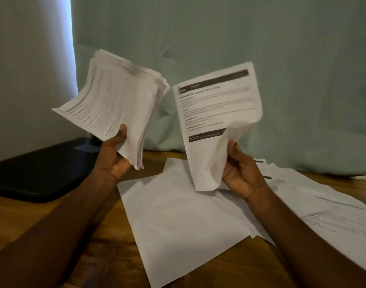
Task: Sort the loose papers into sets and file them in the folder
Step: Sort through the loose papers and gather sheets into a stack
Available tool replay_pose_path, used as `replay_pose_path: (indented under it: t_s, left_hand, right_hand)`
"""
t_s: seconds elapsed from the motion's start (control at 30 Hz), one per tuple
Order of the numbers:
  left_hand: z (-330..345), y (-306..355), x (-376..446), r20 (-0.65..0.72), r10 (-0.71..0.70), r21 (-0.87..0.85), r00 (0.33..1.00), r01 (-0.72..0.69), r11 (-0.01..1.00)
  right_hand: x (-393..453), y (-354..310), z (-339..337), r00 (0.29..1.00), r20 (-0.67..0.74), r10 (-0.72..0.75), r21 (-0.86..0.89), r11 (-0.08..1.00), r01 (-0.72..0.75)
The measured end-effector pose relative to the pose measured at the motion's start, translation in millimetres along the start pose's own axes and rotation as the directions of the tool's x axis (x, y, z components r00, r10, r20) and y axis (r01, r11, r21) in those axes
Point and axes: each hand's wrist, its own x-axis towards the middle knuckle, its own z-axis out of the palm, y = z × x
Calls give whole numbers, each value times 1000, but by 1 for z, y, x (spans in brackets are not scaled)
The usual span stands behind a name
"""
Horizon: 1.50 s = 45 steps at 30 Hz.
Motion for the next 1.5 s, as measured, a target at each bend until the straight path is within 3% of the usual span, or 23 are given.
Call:
replay_pose_path:
  t_s: [0.13,0.23,0.57,0.7,0.8,0.93,1.07,1.17,1.2,1.23,1.27,1.3,1.33,1.4,1.43,1.5]
  left_hand:
    - [8,-9,-3,153,-137,60,979,129,990]
    - [10,-14,-6,180,-175,53,968,168,984]
    - [19,-20,-11,86,-149,77,985,143,987]
    - [18,-19,-10,79,-154,72,985,149,986]
    - [16,-19,-10,70,-174,93,982,167,982]
    - [11,-20,-9,60,-207,89,976,202,975]
    - [9,-20,-8,26,-218,77,976,216,973]
    - [5,-18,-5,5,-208,81,978,207,975]
    - [4,-19,-4,-4,-203,85,979,202,976]
    - [2,-19,-3,-12,-203,85,979,204,975]
    - [1,-20,-3,-16,-204,86,979,205,975]
    - [-1,-21,-1,-22,-201,91,979,202,975]
    - [-3,-20,-1,-14,-198,97,980,198,975]
    - [-7,-18,0,-7,-177,124,984,177,976]
    - [-7,-17,-1,-26,-166,144,986,168,975]
    - [-9,-16,-1,-99,-130,153,987,144,978]
  right_hand:
    - [3,6,-8,999,36,11,93,996,-14]
    - [4,9,-7,999,45,3,89,996,-7]
    - [5,10,-6,999,40,-22,65,998,19]
    - [10,10,-7,989,-136,-60,18,998,63]
    - [11,7,-14,944,-322,-76,-73,996,55]
    - [15,1,-29,808,-583,-83,-149,989,-6]
    - [16,-12,-38,656,-735,-173,-234,972,-6]
    - [10,-18,-30,514,-709,-482,-557,831,11]
    - [7,-21,-27,398,-633,-664,-711,702,40]
    - [4,-24,-22,293,-458,-839,-864,498,77]
    - [2,-25,-16,280,-191,-941,-965,233,123]
    - [2,-23,-10,344,71,-936,-981,-4,192]
    - [4,-17,-3,471,256,-844,-953,-139,269]
    - [4,8,10,773,345,-533,-936,-138,323]
    - [1,25,17,877,331,-349,-944,-109,313]
    - [-11,55,33,954,296,-48,-946,-156,285]
